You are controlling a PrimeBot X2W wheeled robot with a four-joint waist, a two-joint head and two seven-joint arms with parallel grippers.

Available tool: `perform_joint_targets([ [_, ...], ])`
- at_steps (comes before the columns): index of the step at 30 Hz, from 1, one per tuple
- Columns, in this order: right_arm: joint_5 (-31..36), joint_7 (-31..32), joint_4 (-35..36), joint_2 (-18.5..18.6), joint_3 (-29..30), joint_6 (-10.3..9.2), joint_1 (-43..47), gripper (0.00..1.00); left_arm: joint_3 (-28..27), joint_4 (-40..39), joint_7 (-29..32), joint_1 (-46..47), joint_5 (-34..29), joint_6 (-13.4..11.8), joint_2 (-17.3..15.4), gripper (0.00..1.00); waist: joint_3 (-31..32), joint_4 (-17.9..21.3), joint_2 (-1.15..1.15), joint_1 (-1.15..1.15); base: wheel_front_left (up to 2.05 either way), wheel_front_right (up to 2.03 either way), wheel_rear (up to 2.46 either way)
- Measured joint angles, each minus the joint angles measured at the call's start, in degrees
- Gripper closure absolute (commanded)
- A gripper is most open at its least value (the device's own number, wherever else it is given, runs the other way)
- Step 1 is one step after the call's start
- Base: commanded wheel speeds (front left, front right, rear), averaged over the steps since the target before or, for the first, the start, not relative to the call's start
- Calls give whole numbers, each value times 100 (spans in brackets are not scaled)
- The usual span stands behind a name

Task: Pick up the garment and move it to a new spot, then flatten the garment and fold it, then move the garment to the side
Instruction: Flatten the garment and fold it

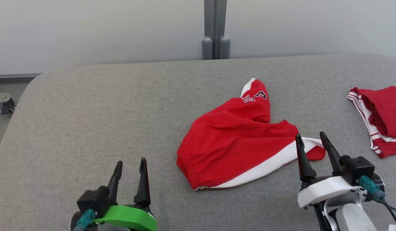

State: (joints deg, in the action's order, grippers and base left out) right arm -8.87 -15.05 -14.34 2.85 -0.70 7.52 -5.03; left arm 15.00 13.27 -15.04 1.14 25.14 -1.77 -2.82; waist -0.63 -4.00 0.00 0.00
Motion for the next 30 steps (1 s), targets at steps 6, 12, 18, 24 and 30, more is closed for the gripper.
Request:
perform_joint_targets([
  [6,-3,0,-20,-1,-18,0,-4,0,-36,-10,0,0,-24,3,0,0,-19,-8,0,0,0,0,0],
  [12,-4,0,-45,-1,-8,0,-10,0,27,1,-1,-1,-54,27,0,0,-87,4,0,0,0,0,0],
  [18,-10,0,-45,-1,29,0,-98,0,614,678,203,27,-332,338,-20,0,-285,73,0,0,0,0,0],
  [24,2,-1,-38,-2,2,0,-226,0,1159,1335,261,348,-454,560,-9,0,-536,303,0,0,0,0,0],
  [30,31,-1,-41,-1,69,0,-242,0,1411,1513,86,525,-450,583,1,0,-703,536,0,0,0,0,0],
])
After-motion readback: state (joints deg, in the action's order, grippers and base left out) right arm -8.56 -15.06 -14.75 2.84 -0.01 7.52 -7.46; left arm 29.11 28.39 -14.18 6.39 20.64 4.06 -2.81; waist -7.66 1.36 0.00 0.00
